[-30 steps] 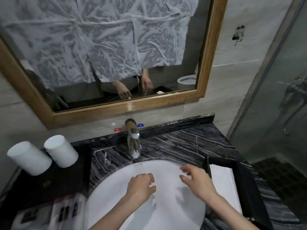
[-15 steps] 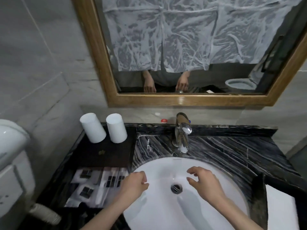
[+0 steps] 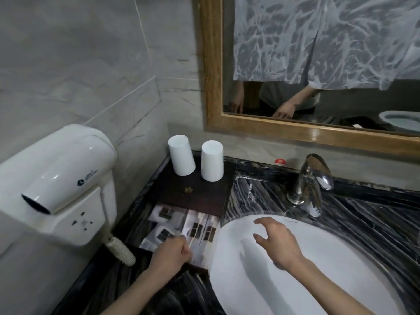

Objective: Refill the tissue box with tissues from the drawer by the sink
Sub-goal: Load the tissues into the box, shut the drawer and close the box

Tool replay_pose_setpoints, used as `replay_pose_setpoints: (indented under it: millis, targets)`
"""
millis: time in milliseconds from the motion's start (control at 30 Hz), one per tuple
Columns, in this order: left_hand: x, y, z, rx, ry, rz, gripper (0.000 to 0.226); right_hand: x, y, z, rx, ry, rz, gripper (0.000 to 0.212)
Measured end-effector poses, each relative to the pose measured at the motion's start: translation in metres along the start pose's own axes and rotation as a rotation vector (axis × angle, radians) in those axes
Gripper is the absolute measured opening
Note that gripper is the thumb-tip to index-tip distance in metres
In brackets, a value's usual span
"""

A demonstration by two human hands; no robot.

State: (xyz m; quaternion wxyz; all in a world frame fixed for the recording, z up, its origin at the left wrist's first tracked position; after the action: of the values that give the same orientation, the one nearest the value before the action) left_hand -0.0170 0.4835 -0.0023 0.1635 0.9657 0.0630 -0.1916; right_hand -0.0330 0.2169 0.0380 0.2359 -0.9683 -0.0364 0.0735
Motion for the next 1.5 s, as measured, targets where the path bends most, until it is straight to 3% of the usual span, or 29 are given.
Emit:
replay_pose_setpoints:
  millis: [133,300,567,767,1133,1500]
  targets:
    - [-0.001,-0.034,-0.008,-0.069,0.052,-0.035,0.025,0.023,-0.024,0.015,0.014,-0.003,-0.063,0.045]
    - [-0.010,-0.059,-0.018,-0.125,0.138,-0.039,0.043,0.043,-0.042,0.030,0.037,-0.012,-0.134,0.050]
    - [-0.024,-0.096,-0.006,-0.175,0.091,-0.226,0.034,0.068,-0.060,0.051,0.054,-0.103,-0.248,0.069]
    - [-0.024,-0.098,0.010,-0.270,0.047,-0.302,0.029,0.078,-0.063,0.068,0.028,-0.226,-0.295,0.075]
    - [-0.007,-0.100,0.031,-0.540,0.011,-0.346,0.016,0.085,-0.060,0.067,-0.035,-0.299,-0.316,0.076]
    - [0.024,-0.069,0.019,-0.600,0.002,-0.314,0.016,0.089,-0.064,0.061,-0.036,-0.350,-0.285,0.080]
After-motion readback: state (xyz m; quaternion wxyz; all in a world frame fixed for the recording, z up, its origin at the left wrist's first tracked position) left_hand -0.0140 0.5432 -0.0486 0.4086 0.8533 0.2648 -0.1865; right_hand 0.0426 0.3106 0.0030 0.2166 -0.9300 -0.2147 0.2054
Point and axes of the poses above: each hand's wrist, its own x-axis towards the middle knuckle, its own z-axis out of the palm, y = z × x, the point moved 5 cm from there along x, towards the middle knuckle, and after that the axes turned 11 degrees about -z, right-handed, at the moved point
